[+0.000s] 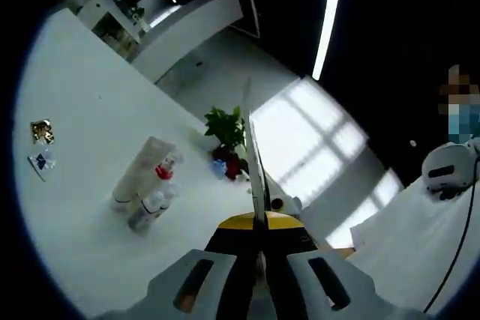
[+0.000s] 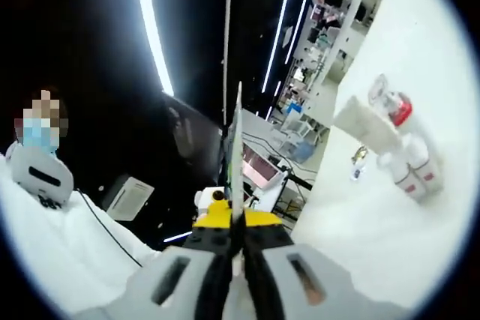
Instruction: Arrange the skincare products in the storage area until every visible bottle or jar stands upright without overlapping.
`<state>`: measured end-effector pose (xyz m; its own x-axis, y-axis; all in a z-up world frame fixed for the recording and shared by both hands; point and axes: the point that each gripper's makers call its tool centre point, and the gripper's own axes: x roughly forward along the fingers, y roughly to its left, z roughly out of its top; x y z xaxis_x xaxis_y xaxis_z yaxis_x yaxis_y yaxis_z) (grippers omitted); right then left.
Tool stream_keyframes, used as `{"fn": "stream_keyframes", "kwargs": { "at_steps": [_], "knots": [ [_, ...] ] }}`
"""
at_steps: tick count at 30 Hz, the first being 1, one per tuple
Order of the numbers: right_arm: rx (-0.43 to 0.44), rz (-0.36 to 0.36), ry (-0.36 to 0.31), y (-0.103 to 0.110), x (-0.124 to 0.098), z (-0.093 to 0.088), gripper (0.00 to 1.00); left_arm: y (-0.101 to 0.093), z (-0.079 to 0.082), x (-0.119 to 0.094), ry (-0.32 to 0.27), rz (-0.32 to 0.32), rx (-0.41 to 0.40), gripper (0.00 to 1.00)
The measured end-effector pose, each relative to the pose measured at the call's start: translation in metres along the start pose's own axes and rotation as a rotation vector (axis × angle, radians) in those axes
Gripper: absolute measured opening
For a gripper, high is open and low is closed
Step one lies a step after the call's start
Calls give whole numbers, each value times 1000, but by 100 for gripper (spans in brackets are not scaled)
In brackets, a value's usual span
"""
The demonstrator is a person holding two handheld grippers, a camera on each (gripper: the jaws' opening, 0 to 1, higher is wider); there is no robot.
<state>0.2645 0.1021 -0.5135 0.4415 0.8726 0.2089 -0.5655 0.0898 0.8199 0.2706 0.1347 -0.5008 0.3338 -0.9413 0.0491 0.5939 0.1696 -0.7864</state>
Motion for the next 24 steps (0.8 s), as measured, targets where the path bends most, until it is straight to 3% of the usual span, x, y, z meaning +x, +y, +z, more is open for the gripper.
{"fn": "stream_keyframes", "kwargs": {
  "at_steps": [10,14,21,24],
  "knots": [
    [20,5,-16,-1,0,0,1,4,0,0,-48,15,7,2],
    [30,3,-23,-2,1,-1,1,8,-5,-1,-59,26,-11,5],
    [69,3,-95,-3,2,9,1,8,-24,-2,-50,23,-52,5],
    [66,-3,-87,-5,3,9,1,8,-24,-4,-81,25,-73,3]
  ]
}}
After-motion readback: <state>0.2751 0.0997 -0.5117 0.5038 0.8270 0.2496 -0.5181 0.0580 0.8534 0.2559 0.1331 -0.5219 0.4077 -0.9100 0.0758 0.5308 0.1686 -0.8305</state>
